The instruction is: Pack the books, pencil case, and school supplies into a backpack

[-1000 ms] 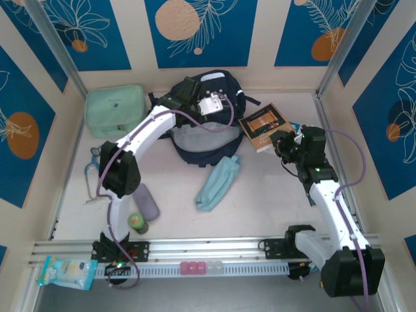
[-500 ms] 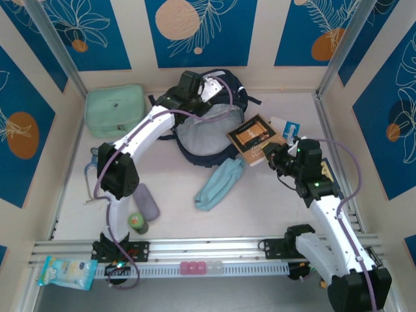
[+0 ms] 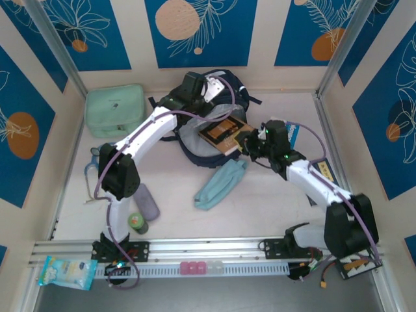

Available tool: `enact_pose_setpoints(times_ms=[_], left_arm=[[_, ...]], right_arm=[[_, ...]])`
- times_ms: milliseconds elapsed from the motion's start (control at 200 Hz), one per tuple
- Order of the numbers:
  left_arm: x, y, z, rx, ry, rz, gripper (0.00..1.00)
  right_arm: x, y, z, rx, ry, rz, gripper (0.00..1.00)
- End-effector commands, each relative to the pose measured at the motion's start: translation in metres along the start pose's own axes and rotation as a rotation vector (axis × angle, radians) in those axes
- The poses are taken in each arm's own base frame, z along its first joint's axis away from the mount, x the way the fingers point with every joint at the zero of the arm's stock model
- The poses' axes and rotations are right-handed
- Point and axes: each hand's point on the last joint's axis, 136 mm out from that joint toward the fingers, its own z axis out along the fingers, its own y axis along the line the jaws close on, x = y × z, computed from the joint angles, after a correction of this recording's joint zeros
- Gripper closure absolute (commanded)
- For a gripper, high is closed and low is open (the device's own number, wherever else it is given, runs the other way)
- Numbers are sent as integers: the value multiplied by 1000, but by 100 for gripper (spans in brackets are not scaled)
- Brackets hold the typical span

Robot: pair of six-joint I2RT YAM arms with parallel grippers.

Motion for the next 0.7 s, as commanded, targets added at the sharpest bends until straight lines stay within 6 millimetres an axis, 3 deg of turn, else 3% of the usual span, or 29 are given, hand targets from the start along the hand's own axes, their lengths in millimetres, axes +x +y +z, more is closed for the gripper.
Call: enact_pose_setpoints(times_ms=[0,110,210,270,435,520,625,695], left_arm=[[-86,36,-61,-90,-279,-69,100],[-87,34,-65,-81,-280,-66,100],[-88,33,-67,-75,-281,-68,100],[-88,32,-66,-68,-284,-73,100],[-90,28,-67,-57,-291,-81,100],[-89,25,-65,-50,-286,-78,100],[-89,25,-65,-48,-282,-79,100],[-89,24,-66,-45,-281,-78,100]], right_arm=[[-36,86,4,-247,-104,-75,97],[-50,113,27,-339,-84,-64,97],[-54,109,56,-292,-94,-79,97],[-55,93,75,-237,-109,-74,98],[-61,15,118,-56,-169,11,98],[-64,-1,128,-25,-207,14,98],[-66,12,132,-54,-217,-3,98],[-69,43,126,-149,-231,-37,98]])
